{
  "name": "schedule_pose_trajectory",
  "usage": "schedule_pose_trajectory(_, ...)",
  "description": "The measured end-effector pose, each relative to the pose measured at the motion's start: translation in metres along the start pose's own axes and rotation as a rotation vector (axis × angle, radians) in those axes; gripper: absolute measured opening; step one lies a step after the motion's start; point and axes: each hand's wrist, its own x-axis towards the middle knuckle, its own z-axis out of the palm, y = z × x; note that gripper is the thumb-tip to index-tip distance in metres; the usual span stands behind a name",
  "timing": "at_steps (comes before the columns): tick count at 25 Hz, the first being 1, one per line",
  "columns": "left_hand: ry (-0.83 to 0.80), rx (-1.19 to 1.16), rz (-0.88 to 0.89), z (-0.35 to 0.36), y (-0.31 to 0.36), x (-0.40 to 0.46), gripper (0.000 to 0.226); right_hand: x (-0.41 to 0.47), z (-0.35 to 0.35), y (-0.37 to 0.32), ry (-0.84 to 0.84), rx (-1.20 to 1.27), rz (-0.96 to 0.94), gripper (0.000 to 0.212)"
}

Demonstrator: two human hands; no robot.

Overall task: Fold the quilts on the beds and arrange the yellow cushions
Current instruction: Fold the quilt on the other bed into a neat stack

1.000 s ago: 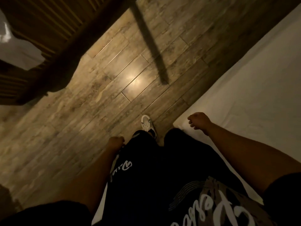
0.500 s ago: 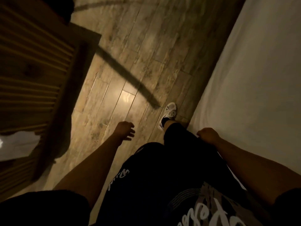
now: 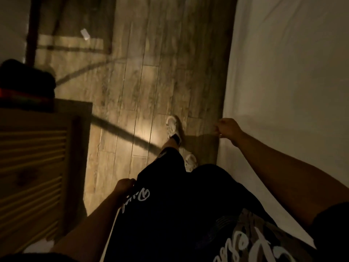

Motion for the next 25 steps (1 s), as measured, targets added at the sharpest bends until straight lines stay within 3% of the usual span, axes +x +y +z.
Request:
schedule_pose_trajectory(1,-0.054,-0.074,-0.094,-0.015,0.030,0.013,0.030,0.013,-0.008,-0.016,0.018,-0.006,-0.004,0.019)
schedule_pose_trajectory(2,-0.017,0.034,-0.004,-0.024,0.055,0.020,0.033,0.021,-0.017,-0.030,0.027,-0.012,0.002,0.021)
schedule_pose_trajectory(3,0.040,-0.071,0.050,-0.041,0.094,0.016,0.030,0.028,-0.026,-0.040,0.037,-0.011,0.029,0.023)
schedule_pose_trajectory(4,-0.046,-0.229,-0.006,-0.059,0.141,0.014,0.026,0.035,-0.037,-0.053,0.054,0.007,0.063,0.023)
schedule_pose_trajectory(5,-0.020,-0.258,0.101,-0.076,0.191,0.014,0.021,0.043,-0.048,-0.061,0.066,0.037,0.103,0.024)
schedule_pose_trajectory(8,-0.083,-0.222,0.115,-0.121,0.327,0.006,0.015,0.056,-0.074,-0.069,0.114,0.067,0.225,0.029)
schedule_pose_trajectory(10,-0.149,-0.201,0.221,-0.145,0.413,-0.002,0.017,0.062,-0.089,-0.074,0.114,-0.089,0.254,0.035)
schedule_pose_trajectory(15,-0.150,-0.111,0.378,-0.169,0.597,-0.027,0.023,0.101,-0.137,-0.122,0.170,-0.059,0.278,0.048)
schedule_pose_trajectory(18,-0.149,-0.016,0.402,-0.176,0.666,-0.024,0.023,0.152,-0.176,-0.168,0.226,-0.085,0.235,0.046)
schedule_pose_trajectory(22,-0.022,0.030,0.304,-0.196,0.712,-0.017,0.022,0.214,-0.232,-0.276,0.114,0.292,0.308,0.027)
schedule_pose_trajectory(25,0.073,0.194,0.277,-0.219,0.731,-0.007,0.032,0.248,-0.276,-0.372,0.091,0.382,0.227,0.017)
